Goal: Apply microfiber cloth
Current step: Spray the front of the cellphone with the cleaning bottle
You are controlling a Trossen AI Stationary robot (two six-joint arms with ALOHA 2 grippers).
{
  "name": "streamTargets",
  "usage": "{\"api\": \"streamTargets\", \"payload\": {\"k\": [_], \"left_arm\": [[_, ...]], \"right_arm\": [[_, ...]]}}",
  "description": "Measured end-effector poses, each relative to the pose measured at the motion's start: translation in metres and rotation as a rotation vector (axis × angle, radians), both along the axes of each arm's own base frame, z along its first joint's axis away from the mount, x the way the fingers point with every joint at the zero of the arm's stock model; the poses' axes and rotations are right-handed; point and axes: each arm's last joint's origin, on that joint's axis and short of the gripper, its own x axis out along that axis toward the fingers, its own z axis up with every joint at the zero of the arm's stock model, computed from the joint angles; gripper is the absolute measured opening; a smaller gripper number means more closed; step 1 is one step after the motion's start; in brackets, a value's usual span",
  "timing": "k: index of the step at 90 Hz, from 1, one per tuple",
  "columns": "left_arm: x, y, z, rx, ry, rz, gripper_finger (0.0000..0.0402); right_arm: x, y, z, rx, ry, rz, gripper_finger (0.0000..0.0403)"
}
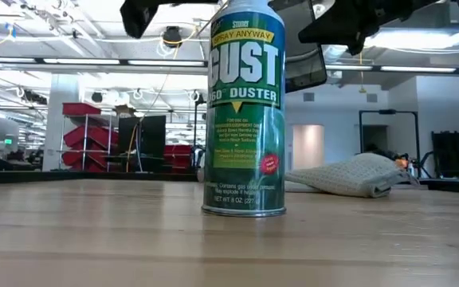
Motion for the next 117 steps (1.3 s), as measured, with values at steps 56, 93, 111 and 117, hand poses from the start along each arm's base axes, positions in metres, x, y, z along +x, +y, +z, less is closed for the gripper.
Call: {"api": "streamTargets", "payload": {"k": [56, 93, 111, 117], "left_arm": [[0.007, 0.012, 0.004, 0.036, 0.012, 0.056, 0.0], [0.013, 0.024, 0.005, 0.099, 0.023, 0.06, 0.0], [0.017, 0.029, 0.007, 0.117, 0.013, 0.036, 0.0], [0.018, 0.03, 0.008, 0.131, 0.007, 0.028, 0.0]], "right_arm": [[0.0, 0.0, -0.001, -0.008, 0.009, 0.002, 0.0015], [0.0, 0.0, -0.001, -0.006, 0.007, 0.001, 0.0015], [0.0, 0.0, -0.001, -0.004, 0.007, 0.001, 0.0015], [0.0, -0.001, -0.001, -0.005, 0.007, -0.001, 0.0015]]}}
